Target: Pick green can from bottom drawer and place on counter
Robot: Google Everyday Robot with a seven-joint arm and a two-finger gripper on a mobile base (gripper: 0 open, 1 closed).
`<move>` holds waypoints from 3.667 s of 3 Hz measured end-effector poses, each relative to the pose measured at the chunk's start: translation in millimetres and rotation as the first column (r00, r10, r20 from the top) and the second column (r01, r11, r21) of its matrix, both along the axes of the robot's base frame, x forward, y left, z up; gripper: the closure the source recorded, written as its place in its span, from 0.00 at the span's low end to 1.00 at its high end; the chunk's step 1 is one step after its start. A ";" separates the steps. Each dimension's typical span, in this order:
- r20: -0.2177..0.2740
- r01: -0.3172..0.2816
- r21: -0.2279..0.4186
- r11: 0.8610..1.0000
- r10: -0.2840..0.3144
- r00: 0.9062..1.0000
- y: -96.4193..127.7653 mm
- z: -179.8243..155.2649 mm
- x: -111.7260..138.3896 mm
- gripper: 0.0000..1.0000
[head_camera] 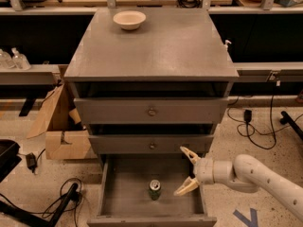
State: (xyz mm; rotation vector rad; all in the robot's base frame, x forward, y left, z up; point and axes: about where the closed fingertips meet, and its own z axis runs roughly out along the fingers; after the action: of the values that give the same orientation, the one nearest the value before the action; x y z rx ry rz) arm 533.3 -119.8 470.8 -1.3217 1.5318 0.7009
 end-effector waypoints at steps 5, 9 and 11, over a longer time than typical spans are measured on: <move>-0.033 -0.097 0.008 0.995 0.097 0.995 31.1 -178.3 46.6 0.00; -0.113 -0.176 0.073 0.982 0.184 0.976 92.2 -273.4 46.5 0.00; -0.158 -0.241 0.115 0.964 0.257 0.953 123.4 -307.5 40.2 0.48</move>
Offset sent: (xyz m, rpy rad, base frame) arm 0.0142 0.0136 -0.0250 -0.0599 0.0127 0.0051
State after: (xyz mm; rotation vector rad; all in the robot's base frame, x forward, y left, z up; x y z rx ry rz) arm 573.4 3.6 163.3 -1.4276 1.4590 1.0590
